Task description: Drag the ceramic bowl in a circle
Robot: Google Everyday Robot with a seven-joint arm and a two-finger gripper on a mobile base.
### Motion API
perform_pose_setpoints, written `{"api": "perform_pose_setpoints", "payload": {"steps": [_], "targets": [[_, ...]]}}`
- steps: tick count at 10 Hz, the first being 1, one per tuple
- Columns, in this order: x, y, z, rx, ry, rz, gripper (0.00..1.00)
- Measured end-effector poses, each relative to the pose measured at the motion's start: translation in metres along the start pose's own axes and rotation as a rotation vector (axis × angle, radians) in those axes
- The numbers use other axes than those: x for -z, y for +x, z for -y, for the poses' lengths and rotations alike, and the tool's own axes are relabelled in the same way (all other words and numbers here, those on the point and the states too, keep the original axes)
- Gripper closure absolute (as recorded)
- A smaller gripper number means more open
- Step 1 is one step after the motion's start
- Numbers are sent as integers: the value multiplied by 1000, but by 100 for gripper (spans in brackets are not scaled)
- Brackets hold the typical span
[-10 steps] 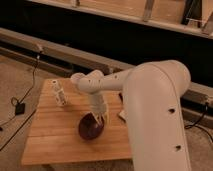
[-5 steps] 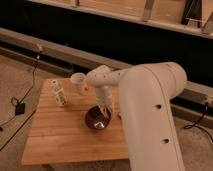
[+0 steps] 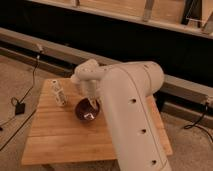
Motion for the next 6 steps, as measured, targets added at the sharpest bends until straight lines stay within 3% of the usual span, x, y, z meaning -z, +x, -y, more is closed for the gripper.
{"api": "perform_pose_setpoints", "payload": {"steps": [2, 4, 6], "targets": [[2, 7, -51, 73, -43, -13, 100], [0, 33, -78, 118, -86, -54, 100], [0, 68, -86, 152, -114, -98, 100]]}}
